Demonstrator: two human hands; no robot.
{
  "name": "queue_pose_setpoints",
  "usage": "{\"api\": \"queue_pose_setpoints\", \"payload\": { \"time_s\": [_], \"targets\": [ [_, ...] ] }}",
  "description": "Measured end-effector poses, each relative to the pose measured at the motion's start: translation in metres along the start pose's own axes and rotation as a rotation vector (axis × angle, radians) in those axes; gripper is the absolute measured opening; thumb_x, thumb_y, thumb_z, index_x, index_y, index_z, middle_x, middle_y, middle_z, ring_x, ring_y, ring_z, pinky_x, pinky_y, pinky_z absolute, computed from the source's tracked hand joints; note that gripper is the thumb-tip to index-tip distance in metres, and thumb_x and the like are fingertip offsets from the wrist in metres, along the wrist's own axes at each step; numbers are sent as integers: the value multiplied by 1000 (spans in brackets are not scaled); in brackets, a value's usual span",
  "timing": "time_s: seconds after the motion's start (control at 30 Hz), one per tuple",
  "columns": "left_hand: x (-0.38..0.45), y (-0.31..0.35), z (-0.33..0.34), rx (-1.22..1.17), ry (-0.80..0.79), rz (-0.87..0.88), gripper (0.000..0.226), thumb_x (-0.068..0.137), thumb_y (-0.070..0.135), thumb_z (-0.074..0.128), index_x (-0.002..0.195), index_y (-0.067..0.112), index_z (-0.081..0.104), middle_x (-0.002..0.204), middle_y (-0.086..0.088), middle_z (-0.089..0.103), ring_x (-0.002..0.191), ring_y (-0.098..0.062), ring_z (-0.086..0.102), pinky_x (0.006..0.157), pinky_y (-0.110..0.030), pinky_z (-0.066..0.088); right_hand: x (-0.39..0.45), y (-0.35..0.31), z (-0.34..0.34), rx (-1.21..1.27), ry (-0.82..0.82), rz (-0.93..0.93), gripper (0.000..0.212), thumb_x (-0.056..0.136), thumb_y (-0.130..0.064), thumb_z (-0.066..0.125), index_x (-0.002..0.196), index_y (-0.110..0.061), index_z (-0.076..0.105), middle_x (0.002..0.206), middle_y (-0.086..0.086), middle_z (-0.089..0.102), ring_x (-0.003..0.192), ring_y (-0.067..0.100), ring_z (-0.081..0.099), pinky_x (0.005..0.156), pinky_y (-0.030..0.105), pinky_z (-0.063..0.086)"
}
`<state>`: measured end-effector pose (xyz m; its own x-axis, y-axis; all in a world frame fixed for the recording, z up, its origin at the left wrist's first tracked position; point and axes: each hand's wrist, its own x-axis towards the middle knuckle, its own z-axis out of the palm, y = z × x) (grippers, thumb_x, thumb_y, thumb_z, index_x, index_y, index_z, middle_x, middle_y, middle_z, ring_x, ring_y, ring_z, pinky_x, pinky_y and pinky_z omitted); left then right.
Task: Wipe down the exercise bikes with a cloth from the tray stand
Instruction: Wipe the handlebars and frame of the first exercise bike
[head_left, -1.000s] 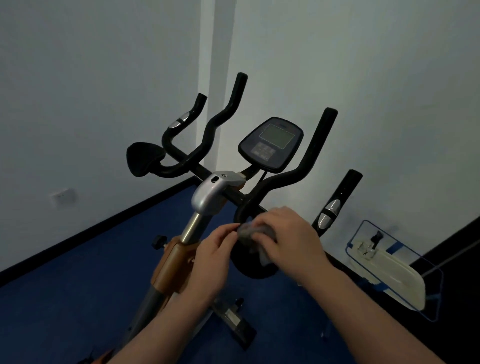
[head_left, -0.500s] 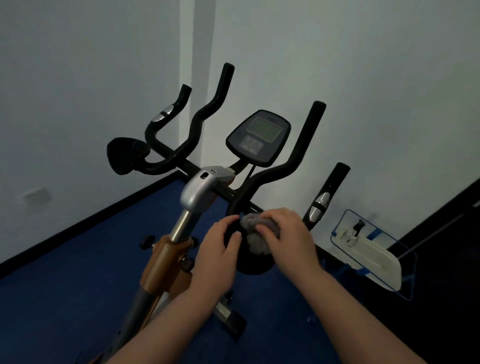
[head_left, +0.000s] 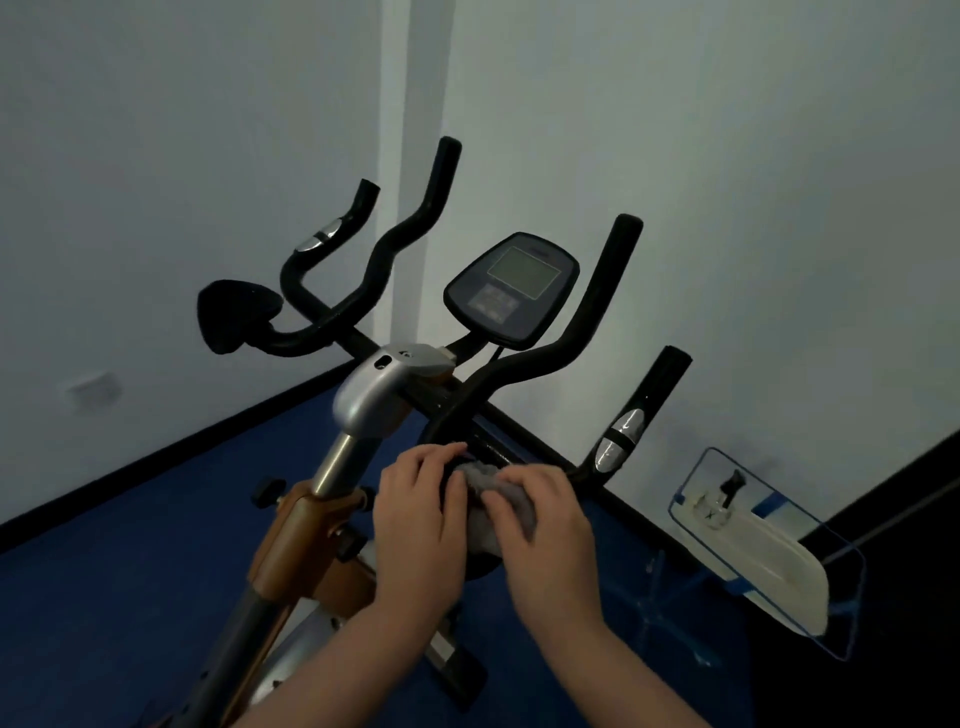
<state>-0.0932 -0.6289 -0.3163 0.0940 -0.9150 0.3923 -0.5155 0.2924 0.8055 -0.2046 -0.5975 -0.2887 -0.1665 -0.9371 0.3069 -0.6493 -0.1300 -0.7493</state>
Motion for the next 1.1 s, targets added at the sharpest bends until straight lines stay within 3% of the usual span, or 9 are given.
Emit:
{"api": "queue_pose_setpoints", "payload": {
  "time_s": [0.13,0.3,0.43,0.5,0.63,0.73,0.83,0.9,1.1],
  "targets": [
    [1,8,13,54,152,-80,20,92,26,48,105,31,61,103,13,52,97,-8,46,84,-33,39,16,16,-43,73,-147,-60,5,84,-33,66,87,-35,62,91,-20,59,89,-3,58,72,12,48],
    [3,13,20,177,201,-115,17,84,23,62,97,34,61,107,14,54,108,-12,47,90,-31,30,75,14,-82,-62,20,-381,7,87,-31,63,92,-27,64,96,-16,58,90,-1,55,75,9,42],
    [16,18,17,363,129,73,9,87,26,59,92,28,67,108,14,60,107,-8,48,94,-30,32,75,31,-66,-364,-386,-543,21,93,-37,54,100,-27,70,109,-15,59,100,6,47,86,24,42],
    [21,19,17,436,115,96,9,87,26,59,92,27,67,105,12,62,103,-9,52,93,-26,31,68,47,-65,-425,-438,-600,18,90,-34,60,103,-28,71,110,-15,63,99,10,51,85,30,45],
    [18,10,19,365,220,-4,3,85,24,61,86,27,62,92,13,62,90,-6,53,85,-20,31,70,61,-71,-393,-425,-539,38,79,-28,71,116,-27,64,111,-14,66,102,8,56,88,27,45],
    [17,5,21,331,264,-13,7,86,29,55,84,26,61,88,13,60,86,-3,49,82,-12,25,77,53,-56,-522,-376,-568,22,81,-35,68,102,-26,66,85,-8,70,80,14,63,66,26,44],
    [19,4,21,334,253,15,18,86,34,49,81,24,63,86,11,61,84,-5,51,78,-18,35,100,34,-28,-579,-457,-345,31,92,-49,47,93,-25,65,84,-1,69,82,20,63,63,31,40],
    [19,4,20,314,240,14,19,86,34,49,81,23,64,86,11,61,83,-5,50,74,-23,41,117,25,-13,-493,-557,-198,36,93,-48,46,86,-22,69,82,1,67,82,22,62,64,32,43],
    [21,0,20,289,200,36,13,86,32,51,82,27,61,87,15,59,83,-4,49,70,-25,44,101,42,-32,-670,-516,-308,33,88,-60,43,107,-41,62,85,-7,70,80,15,64,58,29,37]
  ]
}}
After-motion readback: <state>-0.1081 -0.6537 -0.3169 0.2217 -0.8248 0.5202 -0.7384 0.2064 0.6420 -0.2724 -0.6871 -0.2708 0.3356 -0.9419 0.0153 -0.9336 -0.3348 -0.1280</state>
